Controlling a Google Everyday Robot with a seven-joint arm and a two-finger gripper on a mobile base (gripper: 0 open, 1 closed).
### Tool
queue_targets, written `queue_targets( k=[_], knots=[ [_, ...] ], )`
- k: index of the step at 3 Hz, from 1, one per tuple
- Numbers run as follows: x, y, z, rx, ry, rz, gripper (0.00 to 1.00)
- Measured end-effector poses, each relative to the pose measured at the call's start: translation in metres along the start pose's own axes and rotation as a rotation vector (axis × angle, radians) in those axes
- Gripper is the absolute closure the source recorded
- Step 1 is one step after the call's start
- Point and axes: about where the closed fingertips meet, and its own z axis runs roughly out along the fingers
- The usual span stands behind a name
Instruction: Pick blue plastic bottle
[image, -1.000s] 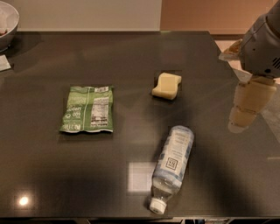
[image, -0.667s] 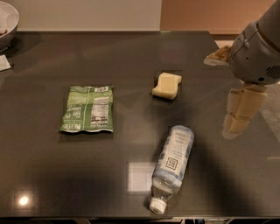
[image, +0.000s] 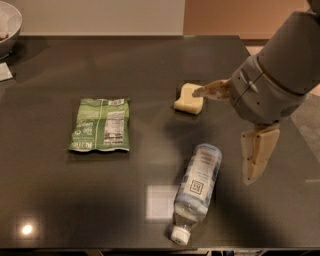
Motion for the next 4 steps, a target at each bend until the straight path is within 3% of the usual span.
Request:
queue_targets(
  k=[1,2,4],
  knots=[
    [-0.018,0.012,0.025,-0.074,-0.01,-0.178,0.0],
    [-0.03,0.022,0.049,-0.136,-0.003,-0.317,0.0],
    [-0.033,0.044,0.083,-0.244,0.043,-0.485,0.0]
  ],
)
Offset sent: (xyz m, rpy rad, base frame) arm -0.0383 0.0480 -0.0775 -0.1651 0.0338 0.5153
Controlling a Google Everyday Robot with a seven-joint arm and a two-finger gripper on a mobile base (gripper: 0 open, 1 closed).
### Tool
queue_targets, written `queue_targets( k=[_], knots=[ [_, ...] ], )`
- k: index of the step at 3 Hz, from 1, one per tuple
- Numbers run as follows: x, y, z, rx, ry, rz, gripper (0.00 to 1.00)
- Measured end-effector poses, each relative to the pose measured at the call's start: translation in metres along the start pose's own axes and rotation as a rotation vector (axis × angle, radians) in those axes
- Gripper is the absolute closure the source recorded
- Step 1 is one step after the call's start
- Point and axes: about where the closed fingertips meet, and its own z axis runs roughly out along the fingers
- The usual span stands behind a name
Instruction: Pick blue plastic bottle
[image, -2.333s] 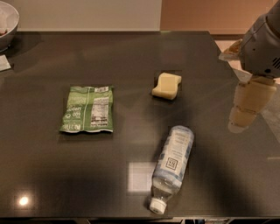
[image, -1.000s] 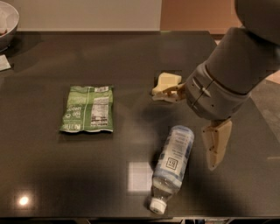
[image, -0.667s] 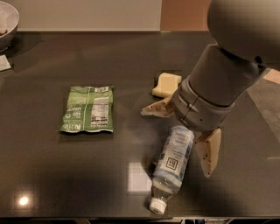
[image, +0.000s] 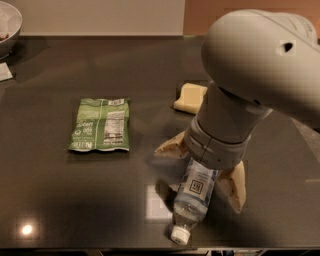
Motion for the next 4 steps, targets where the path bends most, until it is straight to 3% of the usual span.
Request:
queue_targets(
  k=[2,3,4],
  knots=[
    [0.003,0.006,0.012,-0.084,0.033,-0.061,0.41],
    [0.014,0.002,0.005,-0.095,0.032,-0.025,0.64],
    [0.035,-0.007,-0.016,-0.075,0.018,0.038,0.88]
  ],
)
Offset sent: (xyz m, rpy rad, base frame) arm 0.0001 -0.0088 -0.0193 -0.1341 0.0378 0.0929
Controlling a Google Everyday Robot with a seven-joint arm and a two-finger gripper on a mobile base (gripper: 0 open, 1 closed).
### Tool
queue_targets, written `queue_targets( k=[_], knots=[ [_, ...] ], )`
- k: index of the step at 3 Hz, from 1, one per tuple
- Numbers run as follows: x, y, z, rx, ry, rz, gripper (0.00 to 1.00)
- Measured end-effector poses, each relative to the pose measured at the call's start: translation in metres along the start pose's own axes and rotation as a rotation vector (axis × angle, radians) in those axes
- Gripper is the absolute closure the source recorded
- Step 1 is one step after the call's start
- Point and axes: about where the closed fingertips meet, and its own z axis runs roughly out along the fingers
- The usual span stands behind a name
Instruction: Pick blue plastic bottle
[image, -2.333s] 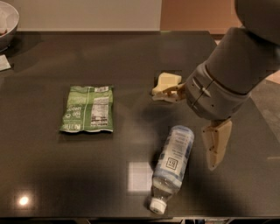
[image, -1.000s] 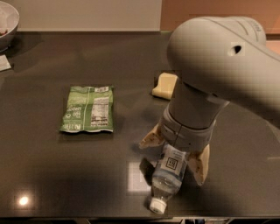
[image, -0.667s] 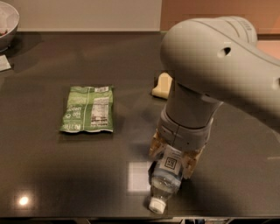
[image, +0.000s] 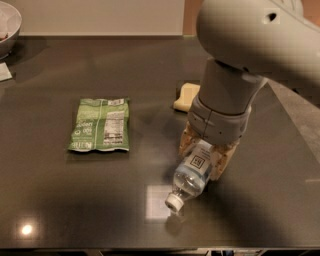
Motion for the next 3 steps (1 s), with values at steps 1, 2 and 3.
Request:
queue_targets(
  k=[1,2,3],
  knots=[
    [0.027,-0.012,-0.029,0.041,-0.022,0.063,1.0],
    [0.051,-0.026,-0.064,0.11,-0.043,0.123,1.0],
    [0.067,-0.04,-0.095,0.182,-0.053,0.169,1.0]
  ],
)
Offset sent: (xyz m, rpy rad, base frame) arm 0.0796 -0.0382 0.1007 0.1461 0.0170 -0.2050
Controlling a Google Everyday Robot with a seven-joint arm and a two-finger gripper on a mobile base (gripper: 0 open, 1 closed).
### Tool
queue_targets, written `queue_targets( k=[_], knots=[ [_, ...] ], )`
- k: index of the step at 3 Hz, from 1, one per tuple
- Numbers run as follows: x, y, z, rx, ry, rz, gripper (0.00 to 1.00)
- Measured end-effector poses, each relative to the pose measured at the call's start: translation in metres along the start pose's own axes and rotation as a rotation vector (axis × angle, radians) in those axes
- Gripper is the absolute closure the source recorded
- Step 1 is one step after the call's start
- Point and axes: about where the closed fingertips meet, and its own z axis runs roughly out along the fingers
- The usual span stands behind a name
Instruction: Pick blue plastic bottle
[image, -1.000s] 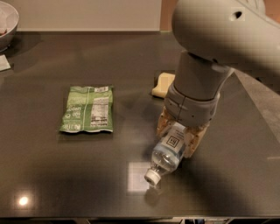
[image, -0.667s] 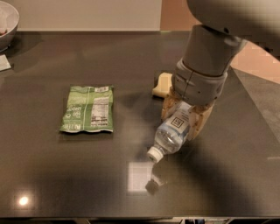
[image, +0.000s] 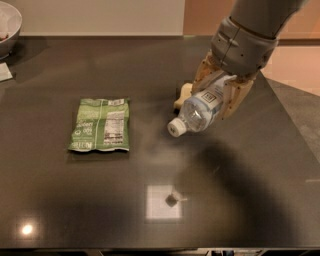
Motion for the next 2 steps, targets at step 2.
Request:
queue_targets(
  k=[2],
  knots=[
    [0.0016,-0.0121,-0.005,0.053,0.016,-0.004,1.0]
  ],
)
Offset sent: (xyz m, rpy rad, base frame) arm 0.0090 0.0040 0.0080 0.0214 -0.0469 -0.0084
